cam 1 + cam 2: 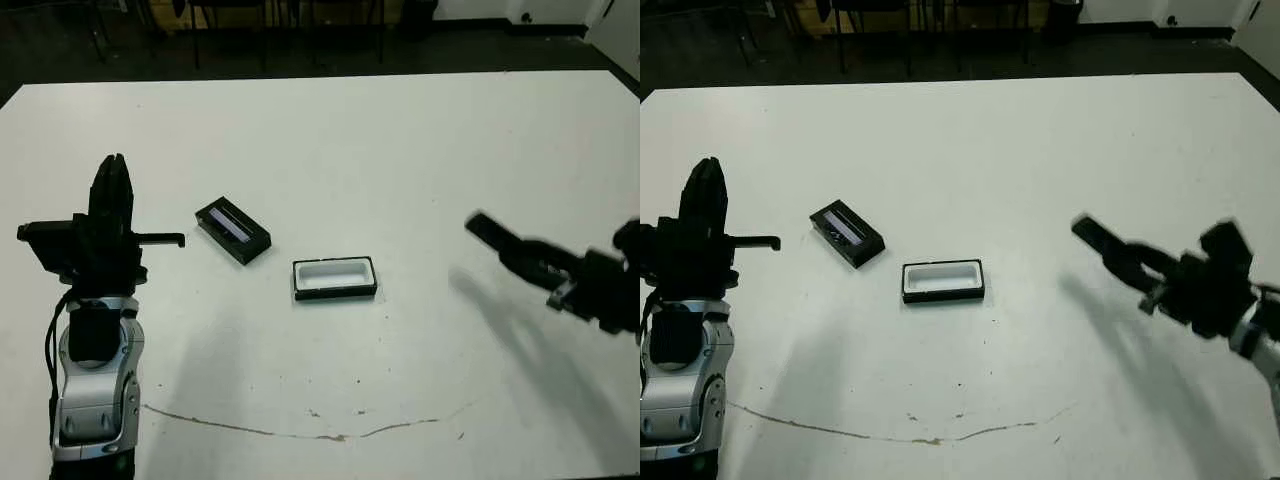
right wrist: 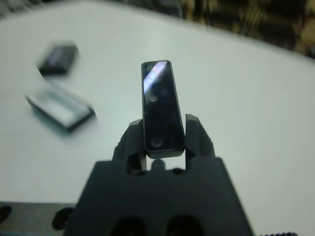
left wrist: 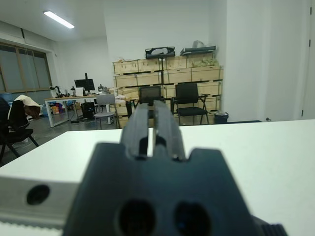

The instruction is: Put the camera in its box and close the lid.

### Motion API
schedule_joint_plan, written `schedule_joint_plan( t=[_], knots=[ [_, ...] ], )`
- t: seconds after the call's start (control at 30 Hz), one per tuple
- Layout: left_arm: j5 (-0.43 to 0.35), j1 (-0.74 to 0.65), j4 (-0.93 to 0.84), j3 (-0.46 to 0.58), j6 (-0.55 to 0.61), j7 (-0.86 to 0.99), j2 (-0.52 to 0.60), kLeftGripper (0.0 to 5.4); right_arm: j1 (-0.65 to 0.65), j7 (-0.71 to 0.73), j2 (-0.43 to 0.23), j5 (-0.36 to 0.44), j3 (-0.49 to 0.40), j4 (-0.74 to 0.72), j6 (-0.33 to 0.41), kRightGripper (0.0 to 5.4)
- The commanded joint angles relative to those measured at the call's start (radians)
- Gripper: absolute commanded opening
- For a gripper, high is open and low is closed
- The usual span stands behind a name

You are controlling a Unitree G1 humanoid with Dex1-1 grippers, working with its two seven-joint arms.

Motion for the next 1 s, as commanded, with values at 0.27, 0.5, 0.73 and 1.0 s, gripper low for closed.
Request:
schedule_joint_plan(
  t=[0.27, 0.5, 0.73, 1.0],
  knots=[
    [0.011, 0.011, 0.008, -0.014, 0.008, 0.012, -0.005, 0.00, -0.366, 0.099, 0.039, -0.017, 0.260, 0.012, 0.090, 0.60],
    [0.021, 0.016, 0.005, -0.022, 0.008, 0.017, -0.005, 0.00, -0.508, 0.254, 0.091, -0.132, 0.456, 0.143, 0.021, 0.60],
    [0.020, 0.012, 0.010, -0.026, 0.011, 0.019, -0.010, 0.00, -0.594, 0.376, 0.114, -0.240, 0.578, 0.251, 0.006, 0.60],
    [0.017, 0.011, 0.016, -0.027, 0.005, 0.019, -0.014, 0.00, -0.615, 0.437, 0.111, -0.327, 0.632, 0.283, -0.015, 0.60]
  ],
)
